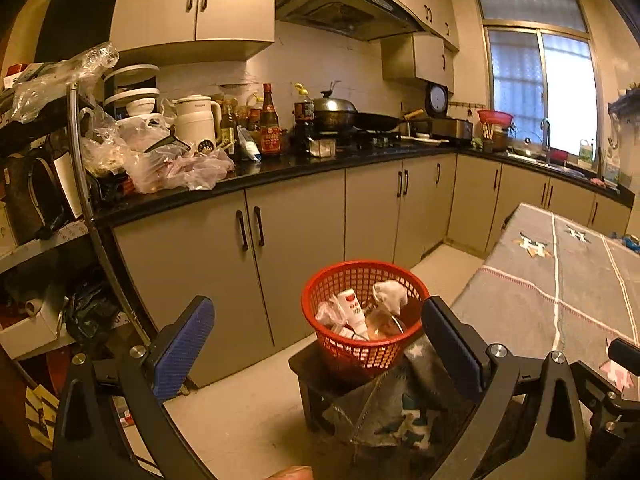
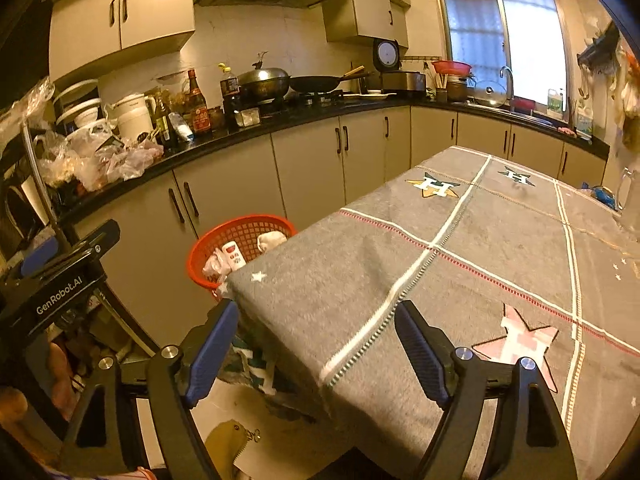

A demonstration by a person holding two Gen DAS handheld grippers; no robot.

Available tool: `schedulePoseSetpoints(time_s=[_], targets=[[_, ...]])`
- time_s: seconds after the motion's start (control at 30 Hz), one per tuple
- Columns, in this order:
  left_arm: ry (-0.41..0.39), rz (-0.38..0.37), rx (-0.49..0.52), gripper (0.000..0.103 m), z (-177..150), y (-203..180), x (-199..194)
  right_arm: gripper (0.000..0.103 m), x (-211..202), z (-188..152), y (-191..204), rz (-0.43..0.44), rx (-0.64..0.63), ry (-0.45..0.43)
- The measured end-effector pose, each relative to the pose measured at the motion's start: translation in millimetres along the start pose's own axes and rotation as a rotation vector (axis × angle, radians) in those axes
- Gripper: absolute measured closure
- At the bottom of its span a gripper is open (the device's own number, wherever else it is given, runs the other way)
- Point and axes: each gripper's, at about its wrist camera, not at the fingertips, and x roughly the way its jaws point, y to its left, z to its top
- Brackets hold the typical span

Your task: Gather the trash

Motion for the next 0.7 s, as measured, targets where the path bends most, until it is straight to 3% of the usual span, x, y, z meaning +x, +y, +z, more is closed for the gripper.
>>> schedulePoseSetpoints(time_s=[0.7], targets=[[0.092,-0.017,0.016,0.000,-12,-2,16,0.017,9,-4,4,-0.001,-0.014,0.036]])
